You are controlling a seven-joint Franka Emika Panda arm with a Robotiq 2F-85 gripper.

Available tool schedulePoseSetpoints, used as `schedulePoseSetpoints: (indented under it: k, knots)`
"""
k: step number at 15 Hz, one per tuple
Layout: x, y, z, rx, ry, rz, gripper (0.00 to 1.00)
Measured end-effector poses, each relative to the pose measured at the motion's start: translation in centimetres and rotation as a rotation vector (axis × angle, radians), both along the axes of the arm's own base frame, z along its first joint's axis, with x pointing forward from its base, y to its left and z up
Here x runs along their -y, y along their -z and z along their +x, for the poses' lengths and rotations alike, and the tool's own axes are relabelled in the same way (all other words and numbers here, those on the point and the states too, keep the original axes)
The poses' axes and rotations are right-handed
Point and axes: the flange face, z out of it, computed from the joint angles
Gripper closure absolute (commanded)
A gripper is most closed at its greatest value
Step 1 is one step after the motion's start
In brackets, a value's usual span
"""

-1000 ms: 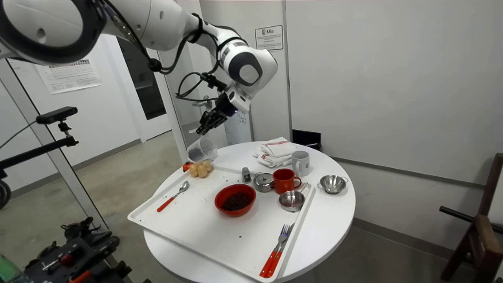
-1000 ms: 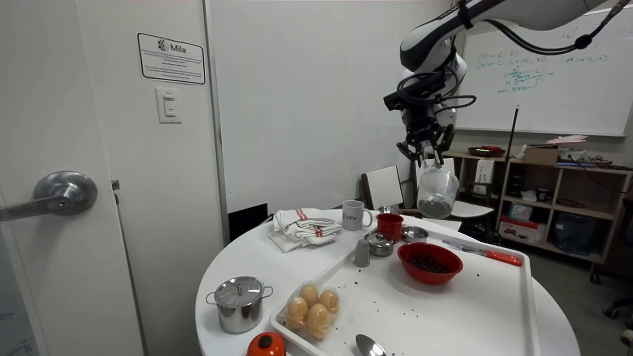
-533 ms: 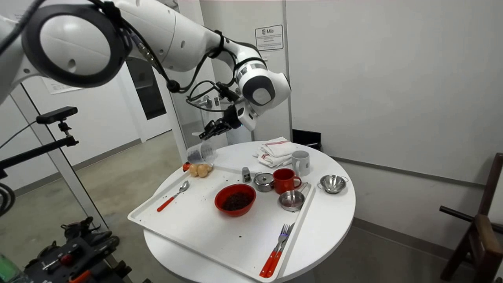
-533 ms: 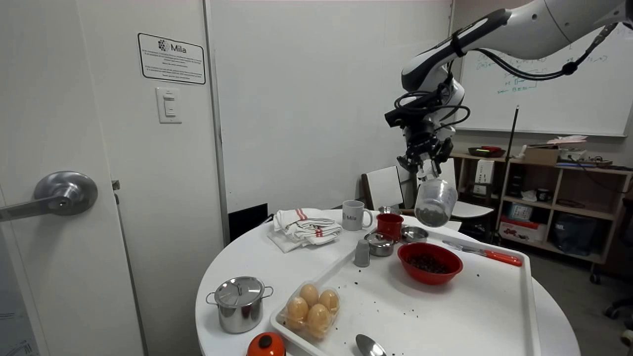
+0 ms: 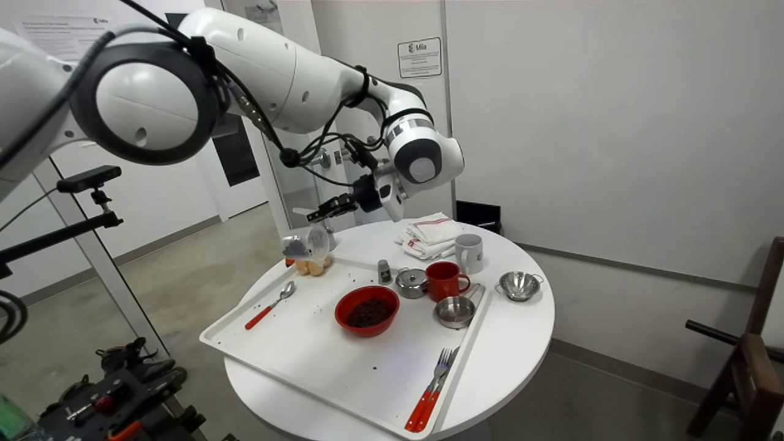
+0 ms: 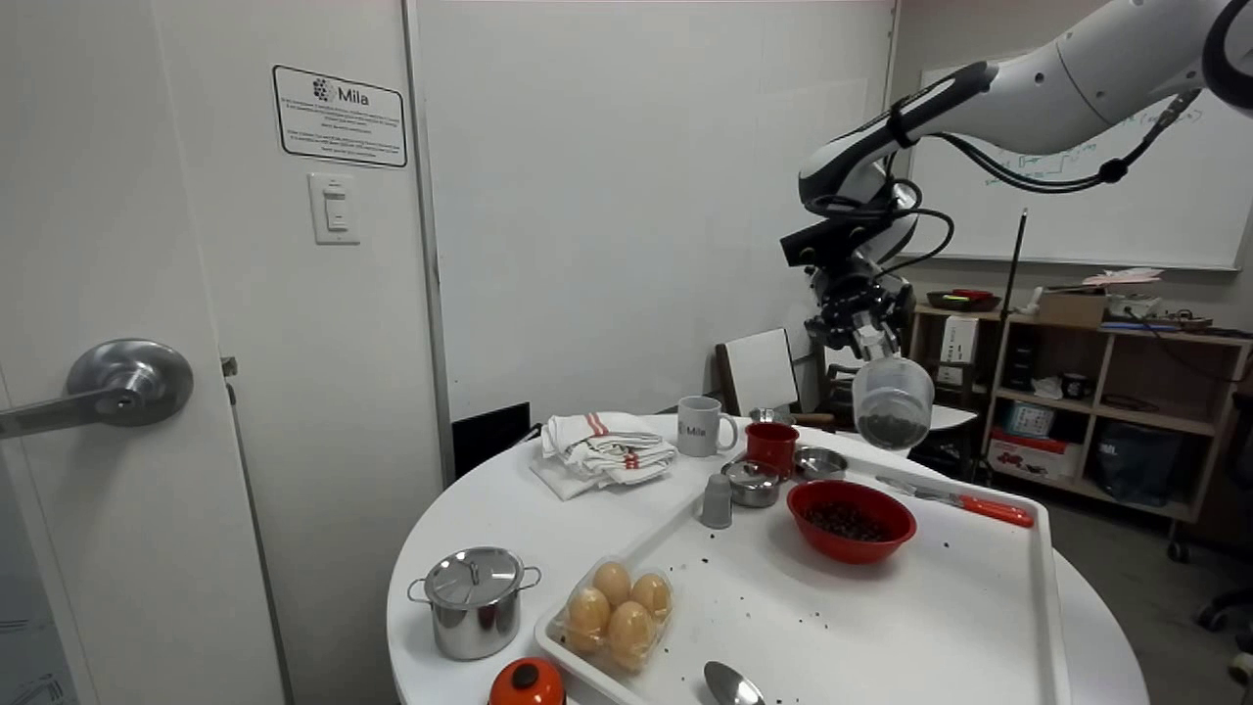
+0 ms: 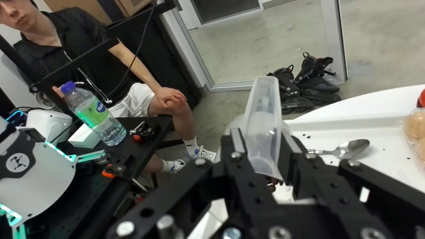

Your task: Pour the contents in the clear jug into the red bowl

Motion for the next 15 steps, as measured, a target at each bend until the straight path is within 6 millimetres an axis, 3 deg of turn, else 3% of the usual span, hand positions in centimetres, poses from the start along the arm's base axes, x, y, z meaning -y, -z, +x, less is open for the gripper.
schedulePoseSetpoints:
  k: [5,6,10,11,15]
  knots:
    - [1.1,-1.8,0.0,0.097,-0.054,0.079,0.93]
    - [1.2,-2.1,0.1,0.116,-0.063,0.090,0.73]
    - [0.6,-2.9,0.6,0.143,-0.080,0.085,0.73]
    - [0.5,-2.9,0.6,0.144,-0.081,0.084,0.93]
    - [0.5,-2.9,0.3,0.115,-0.092,0.097,0.93]
